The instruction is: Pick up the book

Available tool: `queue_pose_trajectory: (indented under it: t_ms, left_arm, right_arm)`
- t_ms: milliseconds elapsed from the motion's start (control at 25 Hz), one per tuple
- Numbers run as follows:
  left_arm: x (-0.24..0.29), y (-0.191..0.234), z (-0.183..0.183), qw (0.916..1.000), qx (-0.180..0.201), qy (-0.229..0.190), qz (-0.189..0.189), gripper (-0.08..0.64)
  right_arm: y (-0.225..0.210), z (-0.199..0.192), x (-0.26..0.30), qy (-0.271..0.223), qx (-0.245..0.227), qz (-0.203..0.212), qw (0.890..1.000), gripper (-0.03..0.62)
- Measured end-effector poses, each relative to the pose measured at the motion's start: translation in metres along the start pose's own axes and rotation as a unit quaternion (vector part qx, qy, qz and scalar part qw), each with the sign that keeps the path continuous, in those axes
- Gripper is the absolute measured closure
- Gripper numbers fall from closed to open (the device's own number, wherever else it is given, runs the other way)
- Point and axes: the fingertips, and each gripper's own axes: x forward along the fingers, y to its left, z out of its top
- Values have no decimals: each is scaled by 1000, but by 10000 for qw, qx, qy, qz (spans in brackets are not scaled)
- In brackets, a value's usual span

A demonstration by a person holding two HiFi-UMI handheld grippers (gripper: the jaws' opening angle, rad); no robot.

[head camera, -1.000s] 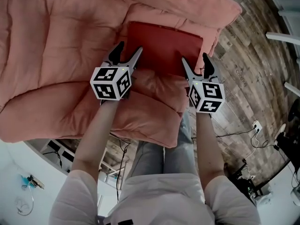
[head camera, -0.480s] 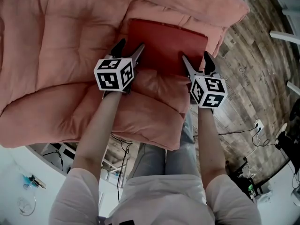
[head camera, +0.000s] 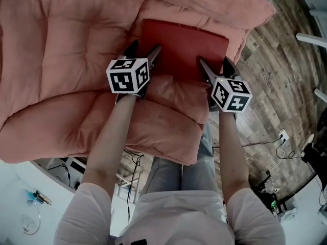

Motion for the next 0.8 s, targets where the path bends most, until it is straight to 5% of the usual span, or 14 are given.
queue_pose_trajectory:
  t_ms: [120, 240, 800]
  left_arm:
    - [2, -1, -1, 9997, -210, -12, -127, 218]
    - [3, -7, 1, 9996, -228, -112, -159, 296]
    - [-15, -25, 11, 9993, -156, -330, 119, 298]
  right_arm:
    - [-1, 1, 2, -33, 58, 78, 9999, 224]
    - [0, 3, 3, -207, 110, 3, 9997, 225]
    - [-1, 8, -10, -279, 296, -139, 9991, 224]
